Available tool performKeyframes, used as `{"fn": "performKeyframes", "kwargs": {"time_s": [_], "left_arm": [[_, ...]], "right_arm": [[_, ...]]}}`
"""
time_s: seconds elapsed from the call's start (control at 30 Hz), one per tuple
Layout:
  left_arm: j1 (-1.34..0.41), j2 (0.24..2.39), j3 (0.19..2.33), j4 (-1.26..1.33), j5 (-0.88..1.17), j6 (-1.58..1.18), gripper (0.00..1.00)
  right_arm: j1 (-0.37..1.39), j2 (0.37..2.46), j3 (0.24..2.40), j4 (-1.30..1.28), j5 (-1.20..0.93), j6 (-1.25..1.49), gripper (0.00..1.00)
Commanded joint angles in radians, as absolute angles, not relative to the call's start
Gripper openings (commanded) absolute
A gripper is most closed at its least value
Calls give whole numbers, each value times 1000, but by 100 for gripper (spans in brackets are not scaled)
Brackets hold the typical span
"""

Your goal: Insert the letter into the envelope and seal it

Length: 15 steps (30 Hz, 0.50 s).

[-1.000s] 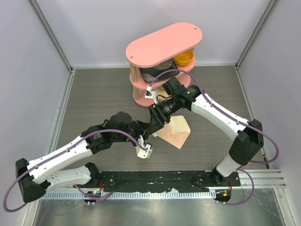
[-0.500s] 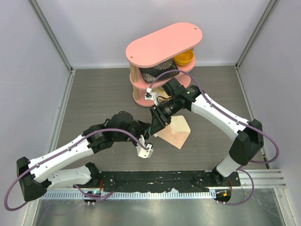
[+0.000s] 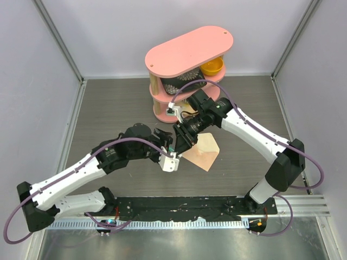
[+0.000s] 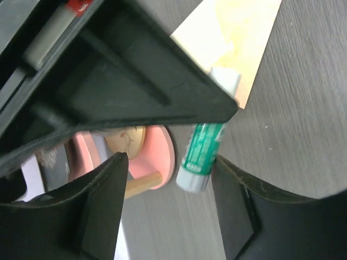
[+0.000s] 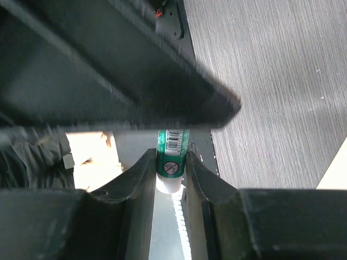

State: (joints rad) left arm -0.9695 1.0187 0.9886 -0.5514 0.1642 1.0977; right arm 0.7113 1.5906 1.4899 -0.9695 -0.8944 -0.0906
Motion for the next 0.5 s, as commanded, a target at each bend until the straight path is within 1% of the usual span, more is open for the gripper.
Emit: {"fn": "performKeyframes", "kwargs": {"time_s": [0.0, 0.03, 0.1, 0.17, 0.23, 0.27, 0.33, 0.37, 0.47], "left_arm": [[-898, 937, 1040, -587, 233, 884, 67], [-879, 918, 1040, -604, 300, 832, 67], [-830, 865, 1039, -650, 365, 781, 67], [-802, 832, 1034, -666, 455, 703, 65], [-766, 825, 1038, -673, 526, 637, 65], [-755, 827, 1042, -673, 585, 561, 65], [-738, 822, 1039, -628, 636, 477, 63], [-738, 816, 1035, -592, 694, 439, 63], [-738, 801, 1003, -507, 739, 413, 63]], "right_arm": [[703, 1519, 1542, -1017, -893, -176, 1], [698, 1508, 1543, -1029, -887, -210, 1], [696, 1496, 1543, -1058, -887, -248, 1], [696, 1477, 1543, -1068, -902, -293, 1], [696, 1468, 1545, -1078, -916, -317, 1], [698, 1457, 1543, -1081, -922, -340, 1], [701, 1451, 1546, -1083, -945, -356, 1], [707, 1444, 1552, -1081, -946, -363, 1], [742, 1439, 1568, -1094, -937, -394, 1]]}}
